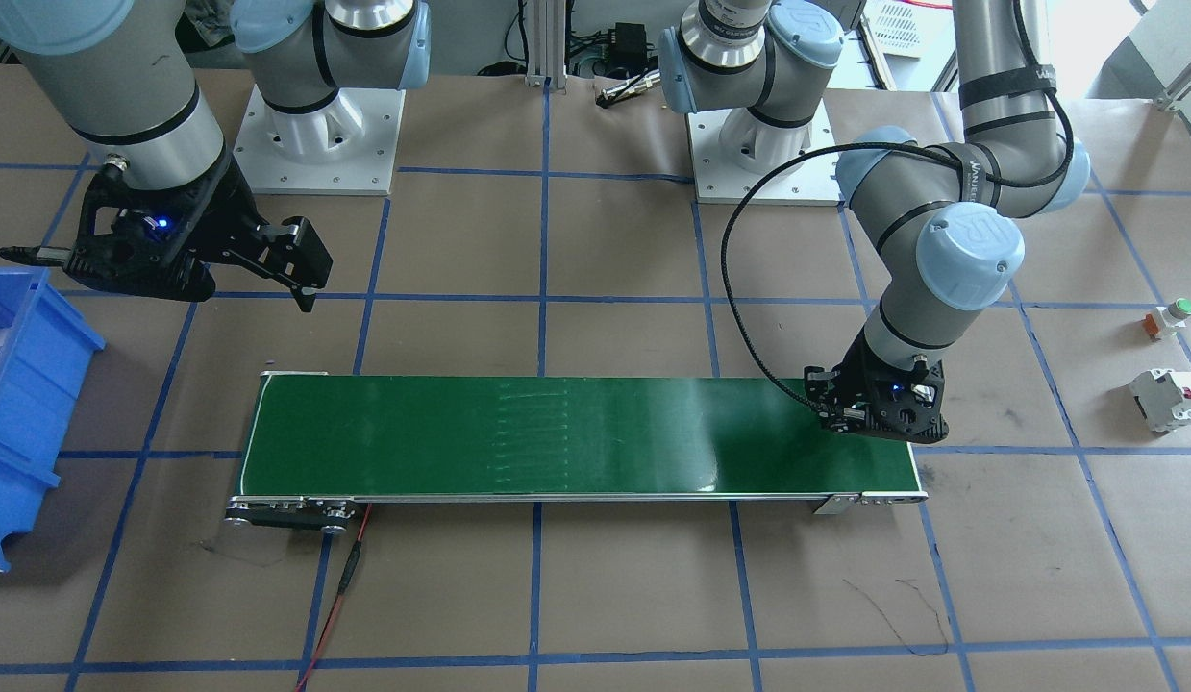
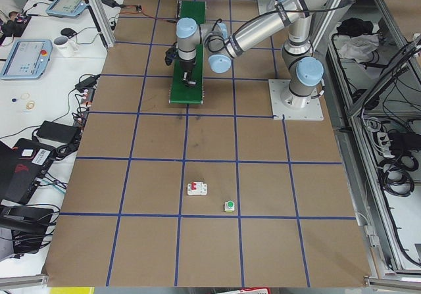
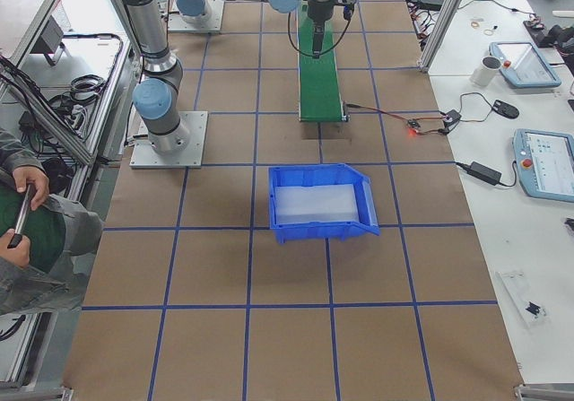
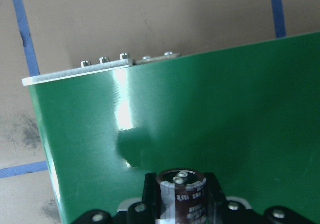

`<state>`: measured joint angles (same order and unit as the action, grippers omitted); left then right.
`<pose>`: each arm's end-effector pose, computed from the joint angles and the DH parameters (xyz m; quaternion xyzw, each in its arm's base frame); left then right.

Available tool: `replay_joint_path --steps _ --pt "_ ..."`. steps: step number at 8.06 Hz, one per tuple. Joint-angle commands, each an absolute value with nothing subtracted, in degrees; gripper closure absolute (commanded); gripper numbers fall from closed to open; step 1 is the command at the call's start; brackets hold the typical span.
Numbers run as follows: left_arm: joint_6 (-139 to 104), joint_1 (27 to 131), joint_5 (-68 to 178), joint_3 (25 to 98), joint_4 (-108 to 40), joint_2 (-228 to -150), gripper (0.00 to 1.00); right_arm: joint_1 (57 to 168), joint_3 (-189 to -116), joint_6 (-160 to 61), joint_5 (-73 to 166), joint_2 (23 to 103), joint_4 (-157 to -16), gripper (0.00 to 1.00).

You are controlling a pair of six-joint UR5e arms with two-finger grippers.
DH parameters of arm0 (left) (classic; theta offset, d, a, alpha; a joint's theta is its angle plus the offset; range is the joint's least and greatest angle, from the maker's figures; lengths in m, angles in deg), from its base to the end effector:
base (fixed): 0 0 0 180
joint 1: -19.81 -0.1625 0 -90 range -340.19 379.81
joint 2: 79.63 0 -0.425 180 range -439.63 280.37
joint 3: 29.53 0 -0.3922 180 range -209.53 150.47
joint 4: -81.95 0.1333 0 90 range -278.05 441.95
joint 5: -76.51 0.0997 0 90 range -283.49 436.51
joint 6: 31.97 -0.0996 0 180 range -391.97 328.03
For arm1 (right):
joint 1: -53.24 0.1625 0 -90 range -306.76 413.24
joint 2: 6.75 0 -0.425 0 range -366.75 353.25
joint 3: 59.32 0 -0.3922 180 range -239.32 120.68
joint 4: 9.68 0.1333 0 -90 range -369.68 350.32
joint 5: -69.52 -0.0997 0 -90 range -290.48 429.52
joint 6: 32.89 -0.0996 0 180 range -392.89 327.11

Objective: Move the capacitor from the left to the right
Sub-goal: 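Carry the capacitor with the left gripper over the near end of the belt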

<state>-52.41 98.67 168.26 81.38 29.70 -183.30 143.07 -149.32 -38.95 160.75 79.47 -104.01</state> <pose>-0.0257 -0.5436 0.2590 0.0806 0.9962 -0.0225 0.0222 0.1296 -0.5204 0.4621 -0.0544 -0.9985 0.0053 0.0105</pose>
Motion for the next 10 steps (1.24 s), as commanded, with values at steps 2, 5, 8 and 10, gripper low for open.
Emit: replay_joint_path --steps 2,5,8,10 --pt "-52.27 98.39 168.27 80.16 29.75 -184.39 0.85 143.07 -149.32 -38.95 160.75 79.47 -103.98 0.0" --pt "-52.27 98.39 168.27 80.25 30.71 -185.1 0.81 143.07 -149.32 -38.95 160.75 79.47 -103.98 0.0" --pt "-52.27 98.39 168.27 80.16 30.71 -185.27 0.73 143.07 -149.32 -38.95 160.75 79.47 -103.98 0.0" --pt "-52.27 98.3 168.27 80.16 30.97 -185.8 0.62 143.07 -149.32 -38.95 160.75 79.47 -103.98 0.0"
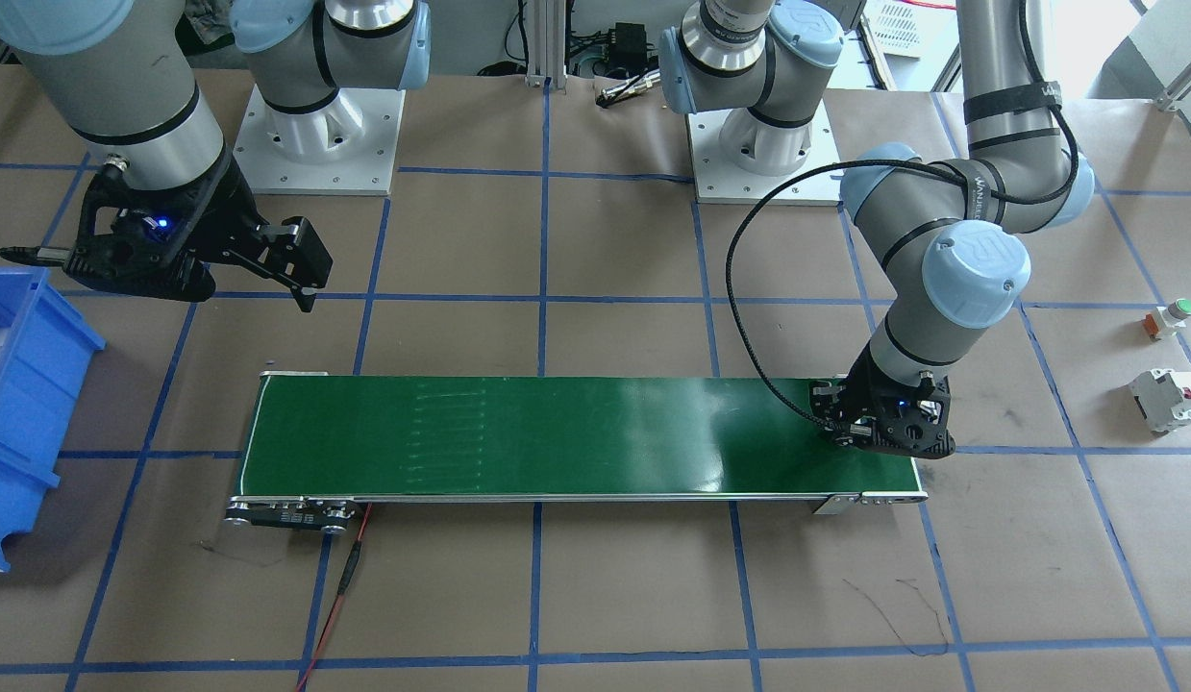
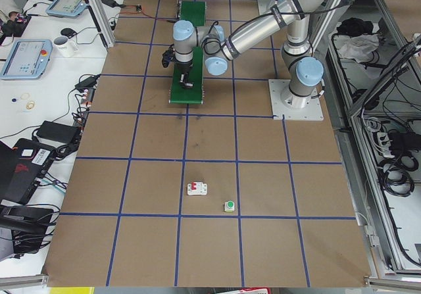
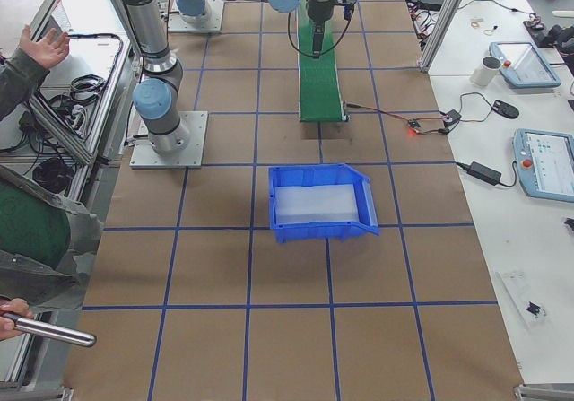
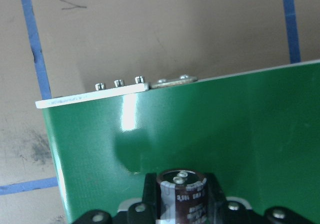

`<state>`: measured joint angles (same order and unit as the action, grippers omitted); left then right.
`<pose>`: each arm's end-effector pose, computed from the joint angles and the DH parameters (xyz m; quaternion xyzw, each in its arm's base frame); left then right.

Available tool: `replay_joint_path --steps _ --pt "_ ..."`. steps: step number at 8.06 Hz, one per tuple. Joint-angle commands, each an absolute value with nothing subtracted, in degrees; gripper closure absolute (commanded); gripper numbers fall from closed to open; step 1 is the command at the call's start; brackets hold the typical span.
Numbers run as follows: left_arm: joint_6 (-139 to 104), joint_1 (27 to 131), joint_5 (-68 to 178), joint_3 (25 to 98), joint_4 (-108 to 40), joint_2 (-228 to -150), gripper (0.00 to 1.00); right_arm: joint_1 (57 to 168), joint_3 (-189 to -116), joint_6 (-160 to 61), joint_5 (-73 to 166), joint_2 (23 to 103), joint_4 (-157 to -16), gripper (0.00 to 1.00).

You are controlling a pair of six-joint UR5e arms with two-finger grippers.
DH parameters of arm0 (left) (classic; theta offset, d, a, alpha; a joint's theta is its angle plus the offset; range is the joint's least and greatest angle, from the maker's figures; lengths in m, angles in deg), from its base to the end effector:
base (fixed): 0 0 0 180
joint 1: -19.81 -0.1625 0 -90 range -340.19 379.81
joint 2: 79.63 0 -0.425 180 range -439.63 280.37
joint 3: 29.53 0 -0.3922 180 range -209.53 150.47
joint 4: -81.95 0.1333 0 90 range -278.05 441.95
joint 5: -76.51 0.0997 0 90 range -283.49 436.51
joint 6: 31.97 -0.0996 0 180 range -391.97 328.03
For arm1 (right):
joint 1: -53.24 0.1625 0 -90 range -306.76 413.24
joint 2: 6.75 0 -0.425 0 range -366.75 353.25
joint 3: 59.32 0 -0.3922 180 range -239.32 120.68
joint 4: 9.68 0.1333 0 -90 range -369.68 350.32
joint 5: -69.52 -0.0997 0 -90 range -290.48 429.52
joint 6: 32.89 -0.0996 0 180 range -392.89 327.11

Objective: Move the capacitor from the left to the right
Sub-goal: 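Carry the capacitor with the left gripper over the near end of the belt, then open the left gripper to drop the capacitor onto the green belt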

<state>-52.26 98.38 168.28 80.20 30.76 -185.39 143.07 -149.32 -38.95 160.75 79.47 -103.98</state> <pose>-0.0206 -0.5552 0.2502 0.0768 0.9965 -0.0236 0.0228 0.1296 -0.5204 0.4621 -0.0544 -0.9985 0.0051 0.0105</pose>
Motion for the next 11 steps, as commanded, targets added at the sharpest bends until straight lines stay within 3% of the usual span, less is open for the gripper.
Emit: replay_joint_path --steps 1,2,5,7,11 --pt "-52.27 98.21 168.27 80.16 31.24 -185.8 0.57 143.07 -149.32 -38.95 160.75 79.47 -103.98 0.0" --pt "-52.27 98.21 168.18 80.16 31.59 -185.89 0.41 143.07 -149.32 -38.95 160.75 79.47 -103.98 0.0" --pt "-52.01 98.12 168.36 79.12 32.3 -185.63 0.12 143.07 -149.32 -38.95 160.83 79.47 -103.98 0.0" --pt "-51.4 98.21 168.88 76.05 31.25 -184.05 0.07 143.07 -149.32 -38.86 160.75 79.47 -104.07 0.0" --pt "-51.22 98.12 169.06 60.41 19.46 -185.19 0.04 142.98 -149.32 -38.77 161.36 79.47 -103.98 0.0"
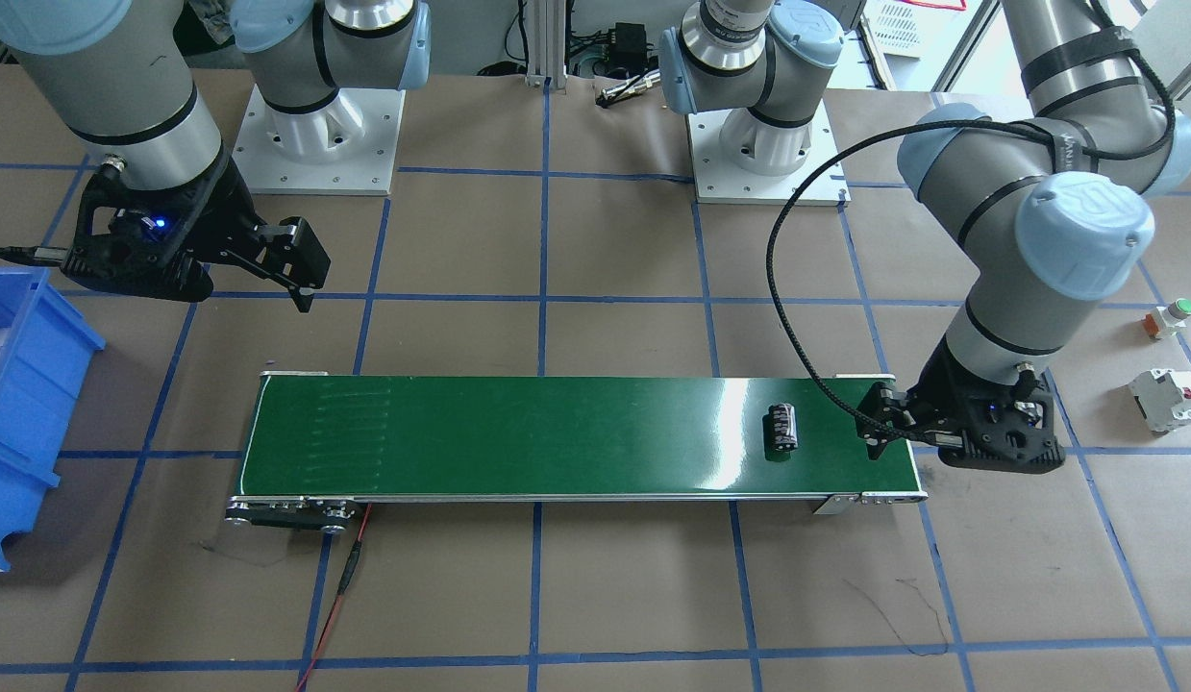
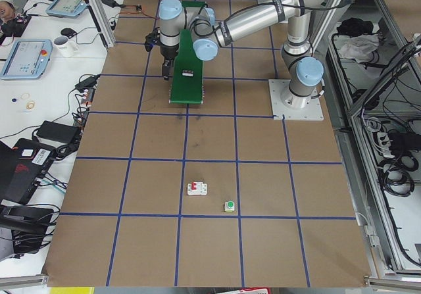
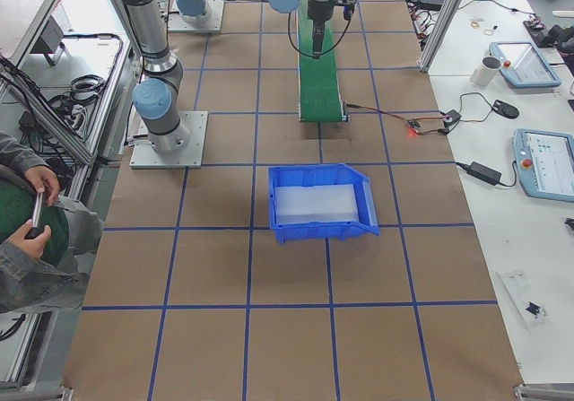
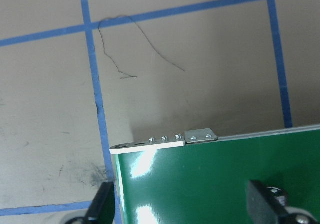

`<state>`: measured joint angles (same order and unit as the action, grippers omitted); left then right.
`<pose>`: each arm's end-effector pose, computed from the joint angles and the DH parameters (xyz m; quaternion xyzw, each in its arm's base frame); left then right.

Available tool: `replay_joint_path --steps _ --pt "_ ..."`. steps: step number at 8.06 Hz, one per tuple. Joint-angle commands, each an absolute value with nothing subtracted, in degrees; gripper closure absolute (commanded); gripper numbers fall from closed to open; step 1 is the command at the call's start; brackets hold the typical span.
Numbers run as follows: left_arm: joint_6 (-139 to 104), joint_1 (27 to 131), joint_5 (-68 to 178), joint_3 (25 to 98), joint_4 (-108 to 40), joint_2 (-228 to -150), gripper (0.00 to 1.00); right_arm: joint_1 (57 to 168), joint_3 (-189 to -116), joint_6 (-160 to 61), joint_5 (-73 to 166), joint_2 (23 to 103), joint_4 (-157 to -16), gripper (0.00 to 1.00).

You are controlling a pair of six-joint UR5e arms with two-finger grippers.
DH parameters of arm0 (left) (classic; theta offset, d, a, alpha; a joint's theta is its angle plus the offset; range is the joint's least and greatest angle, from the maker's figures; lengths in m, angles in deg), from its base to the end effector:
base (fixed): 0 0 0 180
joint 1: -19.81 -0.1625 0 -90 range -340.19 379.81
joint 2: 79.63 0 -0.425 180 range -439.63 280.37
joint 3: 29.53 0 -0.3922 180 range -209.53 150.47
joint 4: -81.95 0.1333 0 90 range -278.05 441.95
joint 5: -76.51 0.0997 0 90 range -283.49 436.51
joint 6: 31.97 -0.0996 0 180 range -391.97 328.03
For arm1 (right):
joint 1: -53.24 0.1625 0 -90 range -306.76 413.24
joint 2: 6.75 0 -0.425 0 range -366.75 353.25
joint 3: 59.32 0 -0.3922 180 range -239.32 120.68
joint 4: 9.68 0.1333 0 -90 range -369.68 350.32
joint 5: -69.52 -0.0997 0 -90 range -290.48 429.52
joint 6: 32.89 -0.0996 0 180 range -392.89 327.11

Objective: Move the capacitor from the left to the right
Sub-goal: 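Raise the left gripper away while the right gripper lowers to the belt's far end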

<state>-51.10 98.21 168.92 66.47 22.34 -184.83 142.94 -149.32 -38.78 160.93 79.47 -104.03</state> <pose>-0.0076 -0.6053 0.3485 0.0638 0.9945 -0.0717 0.0414 0.1281 -0.5207 0.4621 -0.0540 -0.9985 0.0056 0.0120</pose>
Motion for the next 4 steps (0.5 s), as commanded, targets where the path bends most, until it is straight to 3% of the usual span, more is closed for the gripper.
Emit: replay_joint_path --steps 1,4 --pt "-51.48 98.04 169.06 59.78 19.38 -184.66 0.0 142.98 -149.32 -38.86 161.36 79.47 -103.9 0.0" --pt "-51.66 98.04 169.06 59.77 19.46 -183.08 0.0 142.98 -149.59 -39.3 160.23 79.47 -103.54 0.0"
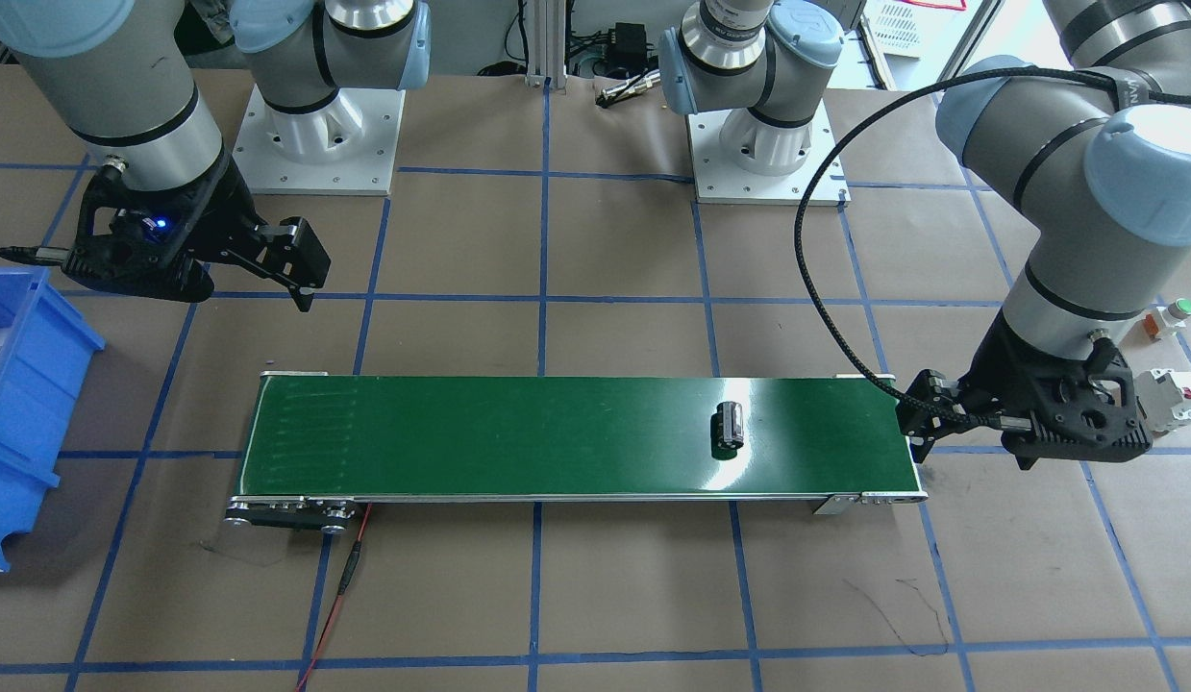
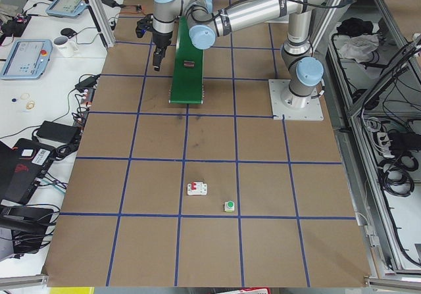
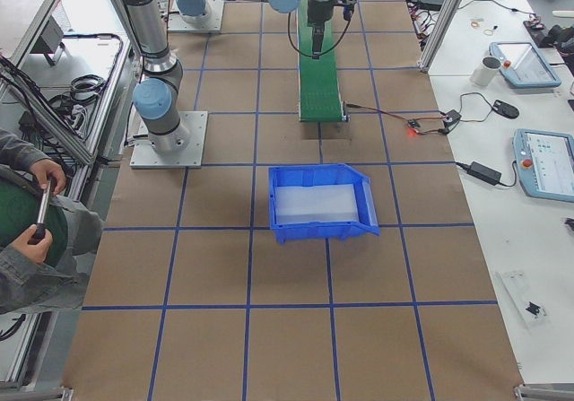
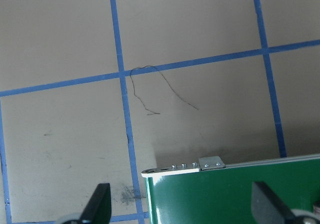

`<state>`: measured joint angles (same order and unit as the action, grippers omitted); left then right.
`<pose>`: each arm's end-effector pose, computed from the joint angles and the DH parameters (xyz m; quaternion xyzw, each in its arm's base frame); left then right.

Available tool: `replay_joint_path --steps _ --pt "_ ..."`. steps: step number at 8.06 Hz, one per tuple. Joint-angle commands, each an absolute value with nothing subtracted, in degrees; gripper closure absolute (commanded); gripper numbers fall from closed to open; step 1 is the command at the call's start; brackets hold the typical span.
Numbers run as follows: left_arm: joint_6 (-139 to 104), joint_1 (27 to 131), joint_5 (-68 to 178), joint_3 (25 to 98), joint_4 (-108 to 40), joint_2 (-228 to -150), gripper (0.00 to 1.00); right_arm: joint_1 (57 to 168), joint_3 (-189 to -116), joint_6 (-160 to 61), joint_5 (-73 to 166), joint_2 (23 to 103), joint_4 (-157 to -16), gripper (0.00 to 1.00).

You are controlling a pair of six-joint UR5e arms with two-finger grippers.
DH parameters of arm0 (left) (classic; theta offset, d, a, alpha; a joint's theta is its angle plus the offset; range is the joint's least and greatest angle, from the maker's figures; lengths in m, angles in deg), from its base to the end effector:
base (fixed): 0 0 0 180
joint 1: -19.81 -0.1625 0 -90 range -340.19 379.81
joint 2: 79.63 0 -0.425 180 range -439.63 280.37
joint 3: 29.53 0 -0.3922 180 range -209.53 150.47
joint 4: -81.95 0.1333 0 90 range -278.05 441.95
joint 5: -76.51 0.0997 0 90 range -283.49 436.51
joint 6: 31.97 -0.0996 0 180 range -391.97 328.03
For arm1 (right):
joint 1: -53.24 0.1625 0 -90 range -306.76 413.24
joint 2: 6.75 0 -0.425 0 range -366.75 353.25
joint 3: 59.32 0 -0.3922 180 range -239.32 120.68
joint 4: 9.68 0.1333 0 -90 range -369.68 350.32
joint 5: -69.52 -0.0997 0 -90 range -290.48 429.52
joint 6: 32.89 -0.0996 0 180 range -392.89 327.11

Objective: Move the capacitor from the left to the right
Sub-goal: 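Raise the left gripper away while the right gripper lowers to the belt's far end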

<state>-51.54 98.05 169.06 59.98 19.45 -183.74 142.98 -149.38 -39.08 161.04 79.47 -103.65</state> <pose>-0.0028 -0.6190 0.4096 0.0649 0.9903 -0.1103 0.0539 0.1283 -0.5199 0.4610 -0.0563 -0.9983 0.0018 0.0132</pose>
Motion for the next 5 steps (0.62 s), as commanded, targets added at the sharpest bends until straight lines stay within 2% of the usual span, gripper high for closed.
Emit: replay_joint_path --steps 1,5 --pt "-51.75 98.04 169.15 59.77 19.46 -182.73 0.0 142.98 -150.81 -38.95 160.05 79.47 -104.07 0.0" --pt "-56.12 98.04 173.89 59.86 19.37 -180.19 0.0 142.98 -153.98 -36.69 160.13 78.42 -108.17 0.0"
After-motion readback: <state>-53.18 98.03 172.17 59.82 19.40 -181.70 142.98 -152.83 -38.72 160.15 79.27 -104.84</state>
